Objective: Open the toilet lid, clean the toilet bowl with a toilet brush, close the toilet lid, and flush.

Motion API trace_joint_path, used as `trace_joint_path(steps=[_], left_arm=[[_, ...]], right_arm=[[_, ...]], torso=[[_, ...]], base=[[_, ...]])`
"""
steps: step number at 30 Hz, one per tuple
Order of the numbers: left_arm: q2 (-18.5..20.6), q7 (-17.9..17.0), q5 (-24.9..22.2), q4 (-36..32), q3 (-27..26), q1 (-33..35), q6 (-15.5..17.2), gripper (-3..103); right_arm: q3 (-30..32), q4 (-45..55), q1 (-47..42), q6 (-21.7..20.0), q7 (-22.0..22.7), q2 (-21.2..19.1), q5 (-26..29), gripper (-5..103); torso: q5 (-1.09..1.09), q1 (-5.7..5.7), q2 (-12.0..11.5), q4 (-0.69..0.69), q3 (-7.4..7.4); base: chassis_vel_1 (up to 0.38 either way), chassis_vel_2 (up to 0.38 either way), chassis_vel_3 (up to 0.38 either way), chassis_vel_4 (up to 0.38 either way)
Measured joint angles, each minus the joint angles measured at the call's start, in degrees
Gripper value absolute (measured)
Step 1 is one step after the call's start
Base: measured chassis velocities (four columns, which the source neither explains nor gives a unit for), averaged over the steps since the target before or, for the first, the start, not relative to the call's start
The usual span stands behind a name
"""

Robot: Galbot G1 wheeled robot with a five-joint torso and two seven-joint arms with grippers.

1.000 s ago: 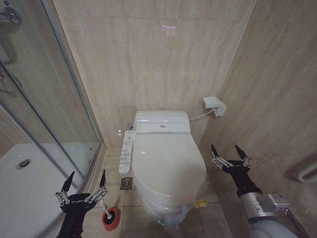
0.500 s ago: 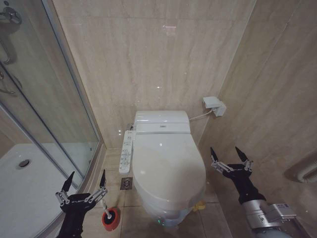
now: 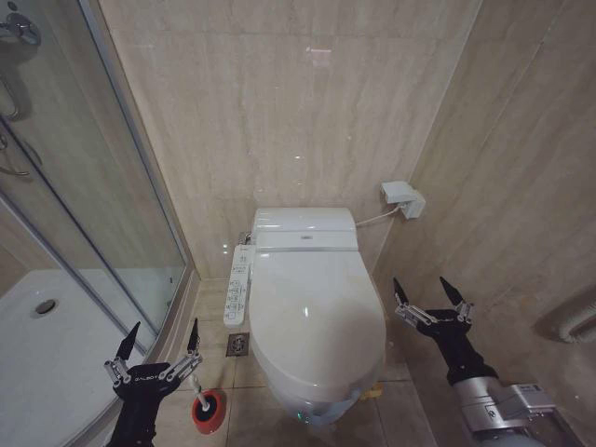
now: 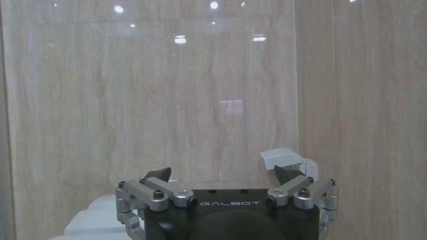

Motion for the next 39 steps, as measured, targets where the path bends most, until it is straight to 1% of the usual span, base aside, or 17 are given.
trace_joint_path(steps=[17, 18, 20, 21, 22, 25, 26, 29, 30, 32, 33, 34, 37, 38, 39], left_arm=[[0.0, 0.0, -0.1, 0.0, 0.0, -0.3, 0.2, 100], [0.3, 0.2, -0.8, 0.2, 0.0, -1.3, 1.0, 100], [1.1, 0.7, -3.2, 1.1, -0.1, -5.0, 4.1, 100], [1.6, 1.0, -4.4, 1.5, -0.2, -6.7, 5.6, 100], [1.6, 1.0, -4.4, 1.5, -0.2, -6.7, 5.6, 100], [3.0, 1.9, -8.5, 2.9, -0.4, -12.9, 10.8, 100], [3.0, 1.9, -8.5, 2.9, -0.4, -12.9, 10.8, 100], [4.4, 2.8, -12.4, 4.3, -0.6, -18.6, 15.7, 100], [4.4, 2.8, -12.4, 4.3, -0.6, -18.6, 15.7, 100], [5.4, 3.5, -15.2, 5.3, -0.8, -22.9, 19.3, 100], [5.4, 3.5, -15.2, 5.3, -0.8, -22.9, 19.3, 100], [6.0, 3.9, -16.9, 5.9, -0.8, -25.4, 21.5, 100], [7.2, 4.7, -20.4, 7.1, -1.0, -30.6, 25.8, 100], [7.2, 4.7, -20.4, 7.1, -1.0, -30.6, 25.8, 100], [7.7, 4.9, -21.5, 7.5, -1.1, -32.4, 27.4, 100]], right_arm=[[0.0, -0.1, 0.1, -0.1, 0.0, 0.0, 0.0, 100], [0.0, -0.1, 0.1, -0.1, 0.0, 0.0, 0.0, 100], [0.0, -0.1, 0.1, -0.1, 0.1, 0.0, 0.0, 100], [0.0, -0.1, 0.1, -0.1, 0.0, 0.0, 0.0, 100], [0.0, -0.1, 0.1, -0.1, 0.0, 0.0, 0.0, 100], [0.0, -0.1, 0.1, -0.1, 0.1, 0.0, 0.0, 100], [0.0, -0.1, 0.1, -0.1, 0.1, 0.0, 0.0, 100], [0.0, -0.2, 0.1, -0.1, 0.1, 0.0, 0.0, 100], [0.0, -0.2, 0.1, -0.1, 0.1, 0.0, 0.0, 100], [0.0, -0.2, 0.1, -0.1, 0.1, 0.0, 0.0, 100], [0.0, -0.2, 0.1, -0.1, 0.1, 0.0, 0.0, 100], [0.0, -0.2, 0.1, -0.1, 0.1, 0.0, 0.0, 100], [0.0, -0.2, 0.1, -0.1, 0.1, 0.0, 0.0, 100], [0.0, -0.2, 0.1, -0.1, 0.1, 0.0, 0.0, 100], [0.0, -0.2, 0.1, -0.1, 0.1, 0.0, 0.0, 100]], torso=[[0.00, 0.00, 0.0, 0.01, 0.00], [0.02, 0.00, 0.0, 0.02, 0.00], [0.00, 0.00, 0.0, -0.01, 0.00], [0.00, 0.00, 0.0, -0.01, 0.00], [0.00, 0.00, 0.0, -0.01, 0.00], [0.00, 0.00, 0.0, 0.00, 0.00], [0.00, 0.00, 0.0, 0.00, 0.00], [-0.01, 0.00, 0.0, 0.00, 0.00], [-0.01, 0.00, 0.0, 0.00, 0.00], [-0.01, 0.01, 0.0, -0.01, 0.01], [-0.01, 0.01, 0.0, -0.01, 0.01], [-0.01, 0.00, 0.0, 0.00, 0.01], [0.00, 0.01, 0.0, 0.00, 0.01], [0.00, 0.01, 0.0, 0.00, 0.01], [-0.01, 0.01, 0.0, 0.00, 0.01]], base=[[0.000, 0.000, 0.000, 0.000], [0.000, 0.000, 0.000, 0.000], [0.000, 0.000, 0.000, 0.000], [0.000, 0.000, 0.000, 0.000], [0.000, 0.000, 0.000, 0.000], [0.000, 0.000, 0.000, 0.000], [0.000, 0.000, 0.000, 0.000], [0.000, 0.000, 0.000, 0.000], [0.000, 0.000, 0.000, 0.000], [0.000, 0.000, 0.000, 0.000], [0.000, 0.000, 0.000, 0.000], [0.000, 0.000, 0.000, 0.000], [0.000, 0.000, 0.000, 0.000], [0.000, 0.000, 0.000, 0.000], [0.000, 0.000, 0.000, 0.000]])
